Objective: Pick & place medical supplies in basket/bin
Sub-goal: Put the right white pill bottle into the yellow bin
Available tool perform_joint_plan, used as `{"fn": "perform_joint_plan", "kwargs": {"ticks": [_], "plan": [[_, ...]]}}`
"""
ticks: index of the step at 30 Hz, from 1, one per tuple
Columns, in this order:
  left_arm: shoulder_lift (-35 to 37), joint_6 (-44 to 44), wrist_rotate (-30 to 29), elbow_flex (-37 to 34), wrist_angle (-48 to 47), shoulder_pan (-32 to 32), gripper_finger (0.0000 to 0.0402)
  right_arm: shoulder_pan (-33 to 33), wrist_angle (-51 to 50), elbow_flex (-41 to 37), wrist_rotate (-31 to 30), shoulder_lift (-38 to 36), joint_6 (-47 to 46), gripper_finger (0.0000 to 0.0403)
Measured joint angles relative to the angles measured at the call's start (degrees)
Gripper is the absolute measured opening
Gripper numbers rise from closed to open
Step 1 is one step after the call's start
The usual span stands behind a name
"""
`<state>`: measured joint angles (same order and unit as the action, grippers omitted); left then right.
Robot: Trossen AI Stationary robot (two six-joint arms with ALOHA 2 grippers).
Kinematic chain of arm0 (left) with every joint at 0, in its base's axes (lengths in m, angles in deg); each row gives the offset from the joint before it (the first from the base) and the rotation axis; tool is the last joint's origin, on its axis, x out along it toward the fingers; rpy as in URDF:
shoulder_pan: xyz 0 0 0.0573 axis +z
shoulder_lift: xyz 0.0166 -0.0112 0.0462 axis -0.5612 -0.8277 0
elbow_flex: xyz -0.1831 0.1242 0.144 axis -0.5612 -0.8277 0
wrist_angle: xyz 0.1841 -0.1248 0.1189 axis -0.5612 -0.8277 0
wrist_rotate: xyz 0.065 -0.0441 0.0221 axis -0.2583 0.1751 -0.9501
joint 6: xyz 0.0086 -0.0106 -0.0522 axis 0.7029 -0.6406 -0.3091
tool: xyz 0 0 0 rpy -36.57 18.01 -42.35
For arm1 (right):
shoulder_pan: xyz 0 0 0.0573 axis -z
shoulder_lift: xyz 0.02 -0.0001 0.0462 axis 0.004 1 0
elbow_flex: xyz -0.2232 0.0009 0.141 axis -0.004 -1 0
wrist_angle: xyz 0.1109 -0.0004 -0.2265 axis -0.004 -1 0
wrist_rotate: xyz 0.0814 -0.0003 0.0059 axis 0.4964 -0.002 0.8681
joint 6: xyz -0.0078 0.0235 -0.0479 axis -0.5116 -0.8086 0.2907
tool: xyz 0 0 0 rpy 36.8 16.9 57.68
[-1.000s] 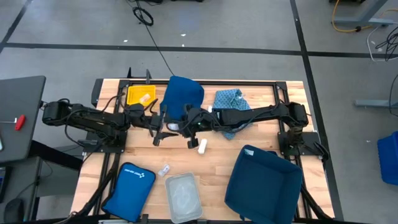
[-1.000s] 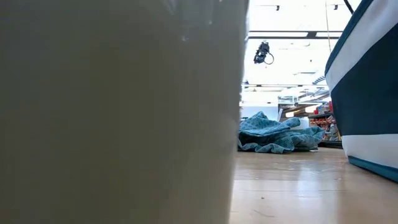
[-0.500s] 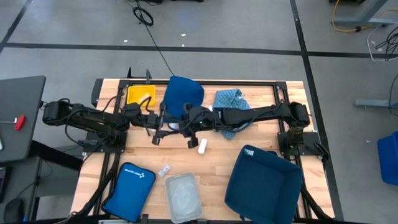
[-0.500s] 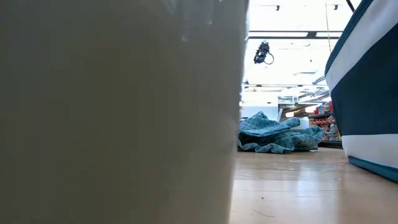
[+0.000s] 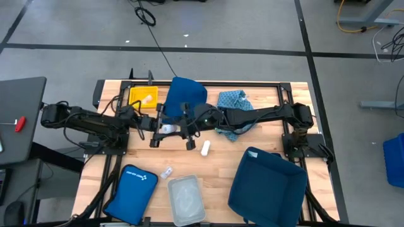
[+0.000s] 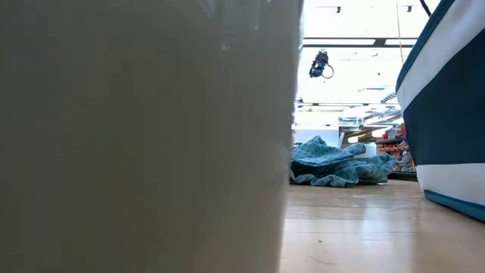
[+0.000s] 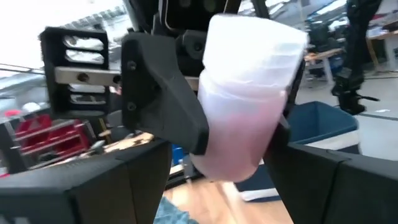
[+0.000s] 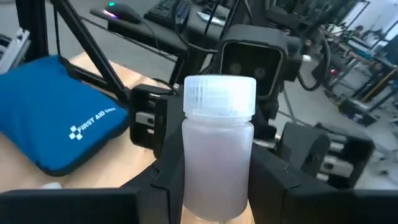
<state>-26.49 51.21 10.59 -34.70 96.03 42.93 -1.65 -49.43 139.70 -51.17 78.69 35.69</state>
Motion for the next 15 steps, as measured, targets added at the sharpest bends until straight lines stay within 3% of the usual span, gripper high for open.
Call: {"fn": "perform_joint_plan", "kwargs": {"ticks": [6,10,15], "plan": [[6.28,-4.96,0.01,-5.82,1.85,4.06,0.0254,4.01,4.7,-0.65,15.17,0.26,-4.53,0.013],[8.02,-7.38,-0.37,-8.38,0.81,5.15,0.0254,6.57,25.53,-7.72,24.03,0.26,-9.89,0.013],[8.55,-9.23,-0.36,-9.29,0.79,5.17,0.0254,9.56,53.0,-20.68,23.05,0.21,-14.52,0.013]]}}
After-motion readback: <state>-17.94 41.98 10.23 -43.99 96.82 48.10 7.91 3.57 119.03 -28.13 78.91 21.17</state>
